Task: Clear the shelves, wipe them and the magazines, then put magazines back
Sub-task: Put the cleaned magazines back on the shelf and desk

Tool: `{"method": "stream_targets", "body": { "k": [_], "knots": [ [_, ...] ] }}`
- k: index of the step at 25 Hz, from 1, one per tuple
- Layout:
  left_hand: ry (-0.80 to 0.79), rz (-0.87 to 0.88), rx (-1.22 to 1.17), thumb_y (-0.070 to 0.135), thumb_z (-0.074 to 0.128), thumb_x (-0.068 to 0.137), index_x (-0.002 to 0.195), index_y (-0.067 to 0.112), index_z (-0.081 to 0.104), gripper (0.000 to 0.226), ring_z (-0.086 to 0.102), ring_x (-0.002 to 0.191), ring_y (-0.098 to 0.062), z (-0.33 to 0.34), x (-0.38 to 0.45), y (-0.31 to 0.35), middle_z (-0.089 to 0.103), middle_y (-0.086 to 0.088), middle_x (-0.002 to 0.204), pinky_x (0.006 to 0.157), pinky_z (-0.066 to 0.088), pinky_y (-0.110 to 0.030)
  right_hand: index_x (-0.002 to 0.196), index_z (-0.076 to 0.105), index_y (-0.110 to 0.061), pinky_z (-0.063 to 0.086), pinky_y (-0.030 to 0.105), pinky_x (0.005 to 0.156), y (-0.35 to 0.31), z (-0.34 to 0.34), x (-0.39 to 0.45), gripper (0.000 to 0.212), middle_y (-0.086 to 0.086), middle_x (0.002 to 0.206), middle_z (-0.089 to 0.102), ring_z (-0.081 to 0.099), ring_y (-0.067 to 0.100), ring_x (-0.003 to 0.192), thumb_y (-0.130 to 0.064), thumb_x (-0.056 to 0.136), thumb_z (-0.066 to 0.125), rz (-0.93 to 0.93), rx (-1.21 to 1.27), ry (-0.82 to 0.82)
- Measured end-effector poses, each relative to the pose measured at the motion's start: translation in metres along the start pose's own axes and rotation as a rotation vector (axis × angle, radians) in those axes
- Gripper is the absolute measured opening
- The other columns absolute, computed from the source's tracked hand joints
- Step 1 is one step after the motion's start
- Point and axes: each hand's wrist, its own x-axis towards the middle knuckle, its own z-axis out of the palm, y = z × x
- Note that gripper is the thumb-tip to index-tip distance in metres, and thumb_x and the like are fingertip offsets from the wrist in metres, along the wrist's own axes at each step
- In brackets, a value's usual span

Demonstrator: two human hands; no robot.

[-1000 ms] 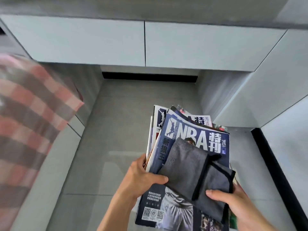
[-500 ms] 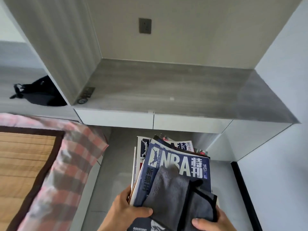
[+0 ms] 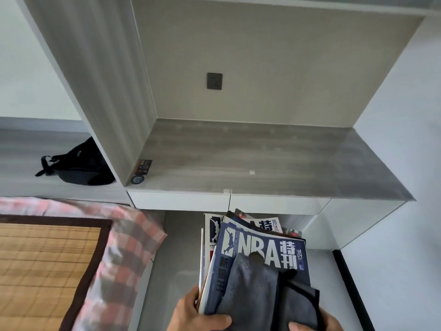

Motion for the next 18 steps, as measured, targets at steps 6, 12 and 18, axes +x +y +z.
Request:
{"method": "stream_targets", "body": {
  "k": [6,12,18],
  "knots": [
    [0.108,-0.037,-0.007,0.019,0.093,0.034,0.098,0.010,0.073,0.068,0.073,0.082,-0.024,-0.005,0.092,0.035,0.077,-0.007,0.088,0.069,0.055,-0.028,0.107,0.075,-0.011,0.055,0.030,0.087,-0.046,-0.013,0.082,0.043,0.005,0.097,0.078,0.074,0.017,0.093,-0.007,0.067,0.091,0.138,0.047,-0.089],
    [0.161,-0.066,-0.103,0.015,0.094,0.032,0.105,0.001,0.068,0.078,0.070,0.087,-0.042,0.018,0.194,0.085,0.074,-0.022,0.095,0.085,0.056,-0.054,0.099,0.076,-0.012,0.057,0.028,0.075,-0.083,-0.055,0.202,0.039,0.005,0.090,0.078,0.075,0.019,0.087,-0.017,0.064,0.094,0.134,0.024,-0.093],
    [0.225,-0.127,-0.135,0.018,0.095,0.022,0.104,-0.006,0.065,0.091,0.071,0.072,-0.036,0.029,0.265,0.125,0.073,-0.026,0.090,0.060,0.057,-0.034,0.101,0.072,-0.011,0.057,0.024,0.064,-0.118,-0.069,0.300,0.032,0.002,0.089,0.078,0.075,0.017,0.081,-0.011,0.073,0.087,0.165,0.028,-0.164]
  ]
}}
